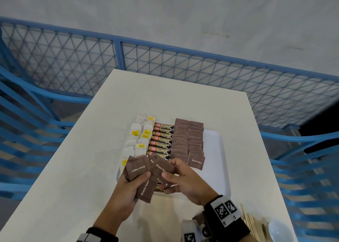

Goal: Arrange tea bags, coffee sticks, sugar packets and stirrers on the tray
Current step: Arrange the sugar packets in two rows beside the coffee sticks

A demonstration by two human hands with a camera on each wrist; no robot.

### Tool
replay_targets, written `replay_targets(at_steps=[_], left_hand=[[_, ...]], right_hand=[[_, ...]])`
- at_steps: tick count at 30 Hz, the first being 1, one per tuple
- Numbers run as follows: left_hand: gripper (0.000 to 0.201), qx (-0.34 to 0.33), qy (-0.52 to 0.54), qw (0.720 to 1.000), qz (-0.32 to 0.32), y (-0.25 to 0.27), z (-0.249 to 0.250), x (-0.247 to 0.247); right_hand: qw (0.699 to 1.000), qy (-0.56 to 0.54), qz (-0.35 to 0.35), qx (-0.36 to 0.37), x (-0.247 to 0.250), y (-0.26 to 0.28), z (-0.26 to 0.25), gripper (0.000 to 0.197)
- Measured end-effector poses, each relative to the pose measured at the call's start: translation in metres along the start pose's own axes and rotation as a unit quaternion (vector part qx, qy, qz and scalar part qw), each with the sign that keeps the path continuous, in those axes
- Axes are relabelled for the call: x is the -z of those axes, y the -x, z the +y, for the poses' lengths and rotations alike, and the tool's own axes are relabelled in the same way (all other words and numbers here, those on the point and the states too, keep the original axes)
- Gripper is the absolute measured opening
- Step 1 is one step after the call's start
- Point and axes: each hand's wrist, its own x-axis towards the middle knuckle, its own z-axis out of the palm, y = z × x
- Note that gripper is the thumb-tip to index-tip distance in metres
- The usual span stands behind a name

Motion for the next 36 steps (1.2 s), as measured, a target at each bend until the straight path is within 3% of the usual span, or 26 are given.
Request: replay_targets(at_steps=[5, 10, 16, 21, 26, 36], left_hand=[[0.049, -0.005, 0.004, 1.000, 0.011, 0.000, 0.000, 0.001], [0.041, -0.009, 0.002, 1.000, 0.026, -0.003, 0.000, 0.006], [0.038, 0.007, 0.002, 0.999, 0.040, -0.005, -0.003, 0.006], [0.037, 0.002, 0.011, 0.998, 0.055, -0.004, 0.001, 0.008], [0.037, -0.004, 0.010, 0.998, 0.061, -0.004, 0.004, 0.012], [0.037, -0.009, 0.005, 0.998, 0.057, -0.002, 0.005, 0.010]], right_hand=[[0.999, -0.022, 0.029, 0.010, 0.001, -0.002, 0.002, 0.013], [0.996, -0.033, 0.063, 0.050, 0.012, -0.003, 0.006, 0.015], [0.995, -0.048, 0.077, 0.045, 0.024, -0.008, 0.017, 0.015], [0.977, -0.072, 0.192, 0.053, 0.046, -0.016, 0.026, 0.017], [0.950, 0.060, 0.306, -0.009, 0.069, -0.026, 0.043, 0.007], [0.917, 0.198, 0.346, -0.024, 0.061, -0.047, 0.053, 0.025]])
